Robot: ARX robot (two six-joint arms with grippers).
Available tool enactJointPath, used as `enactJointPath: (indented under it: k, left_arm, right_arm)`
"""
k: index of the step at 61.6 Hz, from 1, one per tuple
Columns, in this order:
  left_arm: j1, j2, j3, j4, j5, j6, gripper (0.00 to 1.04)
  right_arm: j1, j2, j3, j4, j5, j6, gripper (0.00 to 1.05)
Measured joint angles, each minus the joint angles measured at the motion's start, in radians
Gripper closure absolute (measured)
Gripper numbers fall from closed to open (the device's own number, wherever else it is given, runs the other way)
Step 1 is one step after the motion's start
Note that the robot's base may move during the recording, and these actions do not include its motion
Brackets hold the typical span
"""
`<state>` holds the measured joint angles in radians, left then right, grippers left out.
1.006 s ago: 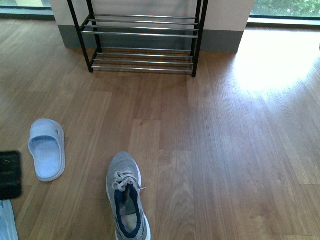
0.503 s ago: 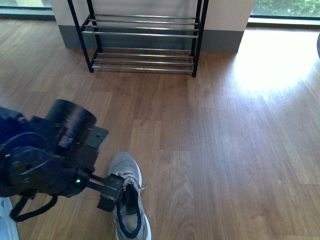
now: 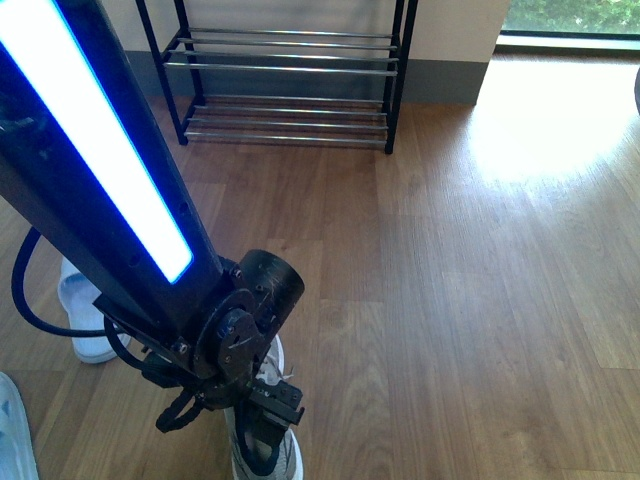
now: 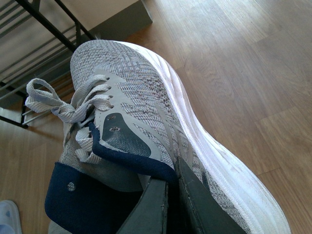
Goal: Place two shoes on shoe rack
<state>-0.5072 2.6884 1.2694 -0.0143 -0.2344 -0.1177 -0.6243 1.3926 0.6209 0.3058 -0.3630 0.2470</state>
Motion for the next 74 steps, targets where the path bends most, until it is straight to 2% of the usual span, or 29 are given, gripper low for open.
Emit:
enactJointPath:
  k: [13, 34, 43, 74]
  left_arm:
    - [-0.002, 0.017, 0.038, -0.051, -0.062, -0.064, 0.09]
    - [-0.038, -0.024, 0.023, -0.056, -0.084, -0.173, 0.09]
    - [-0.035, -0.076, 0.001, -0.082, -0.152, -0.251, 0.09]
    - [-0.069, 0.019, 0.039, -0.127, -0.121, -0.351, 0.09]
  right_arm:
    - [0.0, 0.0, 0.0, 0.0, 0.0, 0.0, 1.03]
    - [0.0, 0.0, 0.0, 0.0, 0.0, 0.0, 1.03]
    - [0.0, 0.0, 0.0, 0.0, 0.0, 0.0, 1.03]
    - [0.0, 0.0, 0.0, 0.0, 0.0, 0.0, 1.03]
